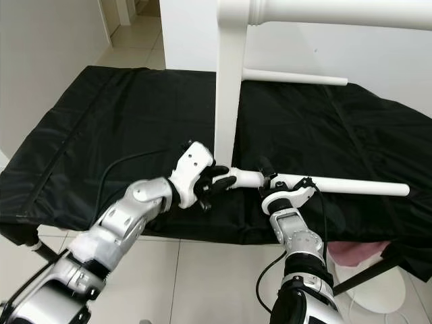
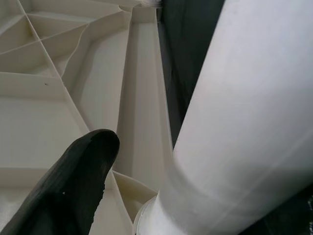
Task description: Building children table
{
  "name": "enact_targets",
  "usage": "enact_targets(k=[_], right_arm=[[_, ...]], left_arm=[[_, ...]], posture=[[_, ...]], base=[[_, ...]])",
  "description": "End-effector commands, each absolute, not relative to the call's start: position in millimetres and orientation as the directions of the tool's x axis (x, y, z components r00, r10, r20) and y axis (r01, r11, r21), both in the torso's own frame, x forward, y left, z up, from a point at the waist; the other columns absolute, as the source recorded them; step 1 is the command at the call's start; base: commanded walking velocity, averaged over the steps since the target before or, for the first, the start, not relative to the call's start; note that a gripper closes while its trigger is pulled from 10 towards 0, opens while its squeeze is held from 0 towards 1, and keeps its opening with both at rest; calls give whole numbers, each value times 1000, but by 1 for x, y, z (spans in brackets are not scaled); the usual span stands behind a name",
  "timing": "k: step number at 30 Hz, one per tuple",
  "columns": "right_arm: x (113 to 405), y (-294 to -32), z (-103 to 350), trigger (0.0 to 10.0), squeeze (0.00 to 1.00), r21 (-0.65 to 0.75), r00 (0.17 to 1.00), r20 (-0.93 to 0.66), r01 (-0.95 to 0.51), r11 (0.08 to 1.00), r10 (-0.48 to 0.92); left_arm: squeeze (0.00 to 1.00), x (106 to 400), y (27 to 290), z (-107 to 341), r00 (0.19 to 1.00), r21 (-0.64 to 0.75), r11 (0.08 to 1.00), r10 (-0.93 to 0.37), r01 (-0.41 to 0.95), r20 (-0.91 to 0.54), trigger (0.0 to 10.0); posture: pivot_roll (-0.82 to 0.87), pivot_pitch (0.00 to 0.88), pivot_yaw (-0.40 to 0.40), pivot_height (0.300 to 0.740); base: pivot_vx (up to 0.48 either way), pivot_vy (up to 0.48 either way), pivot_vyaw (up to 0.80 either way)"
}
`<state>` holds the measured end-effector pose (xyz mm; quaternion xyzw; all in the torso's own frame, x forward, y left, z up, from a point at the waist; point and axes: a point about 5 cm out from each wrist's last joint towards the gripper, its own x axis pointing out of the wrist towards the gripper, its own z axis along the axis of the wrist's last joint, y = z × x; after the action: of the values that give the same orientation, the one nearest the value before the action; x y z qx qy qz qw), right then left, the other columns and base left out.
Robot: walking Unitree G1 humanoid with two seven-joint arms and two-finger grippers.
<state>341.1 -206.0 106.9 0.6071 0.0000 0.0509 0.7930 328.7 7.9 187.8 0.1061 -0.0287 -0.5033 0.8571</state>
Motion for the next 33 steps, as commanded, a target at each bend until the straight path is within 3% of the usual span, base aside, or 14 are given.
enact_targets(k=[1,17,33], right_arm=[[330,-205,82,10000,0,971,997,-46,28,239,67],[312,-200,75,10000,0,982,999,-25,17,188,39],[267,-183,93,10000,0,988,992,129,-129,82,2]], left_arm=[[0,334,11,186,530,227,506,-845,832,-62,10000],[0,352,1,195,507,260,479,-860,838,-51,10000],[0,356,-6,198,484,265,459,-874,848,-36,10000]], posture=[[37,78,43,740],[11,89,67,740],[-16,107,85,740]], base=[[0,0,0],[0,0,0],[0,0,0]])
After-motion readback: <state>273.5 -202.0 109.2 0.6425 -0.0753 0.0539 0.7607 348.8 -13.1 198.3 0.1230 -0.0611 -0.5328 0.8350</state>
